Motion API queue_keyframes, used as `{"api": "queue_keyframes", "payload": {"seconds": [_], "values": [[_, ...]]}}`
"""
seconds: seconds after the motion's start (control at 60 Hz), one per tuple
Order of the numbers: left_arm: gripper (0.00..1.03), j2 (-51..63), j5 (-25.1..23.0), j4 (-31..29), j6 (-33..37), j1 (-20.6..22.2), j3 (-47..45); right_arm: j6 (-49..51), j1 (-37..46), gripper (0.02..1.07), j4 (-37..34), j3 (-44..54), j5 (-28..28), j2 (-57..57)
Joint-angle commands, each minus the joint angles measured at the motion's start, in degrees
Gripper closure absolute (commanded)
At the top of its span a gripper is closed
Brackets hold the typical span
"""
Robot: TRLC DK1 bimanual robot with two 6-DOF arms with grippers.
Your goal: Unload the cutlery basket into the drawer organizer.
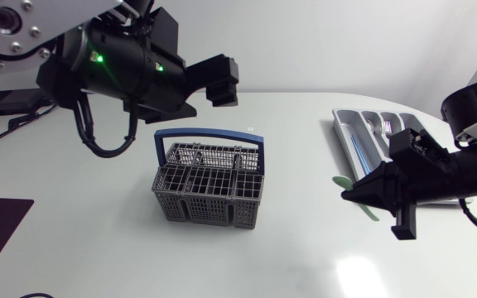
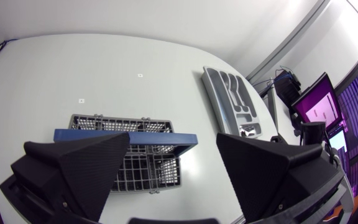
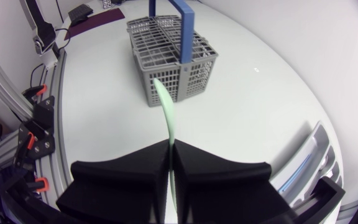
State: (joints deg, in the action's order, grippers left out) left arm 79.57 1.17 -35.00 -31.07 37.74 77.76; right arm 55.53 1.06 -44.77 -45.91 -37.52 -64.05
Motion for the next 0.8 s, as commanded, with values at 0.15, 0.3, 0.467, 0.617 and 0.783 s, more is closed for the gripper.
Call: {"api": "queue_keyframes", "payload": {"seconds": [0.15,0.3,0.467,0.617,0.783], "values": [[0.05,-3.6,0.4,0.4,4.6,-5.1,-5.3,19.6,13.7,1.01,-2.5,-5.5,-0.2,-11.2],[0.05,-5.2,0.7,1.7,6.5,-7.4,-8.8,28.3,20.6,1.01,-3.0,-10.2,1.3,-19.8],[0.05,-6.4,2.9,3.2,9.1,-7.9,-12.5,35.1,25.9,1.01,-0.3,-14.6,5.4,-27.3],[0.05,-7.4,3.2,4.0,10.7,-9.0,-14.7,39.0,29.0,1.01,4.4,-18.4,9.8,-33.3],[0.05,-8.6,3.2,4.2,12.2,-10.6,-16.6,41.9,30.8,1.01,9.9,-21.0,14.8,-39.4]]}}
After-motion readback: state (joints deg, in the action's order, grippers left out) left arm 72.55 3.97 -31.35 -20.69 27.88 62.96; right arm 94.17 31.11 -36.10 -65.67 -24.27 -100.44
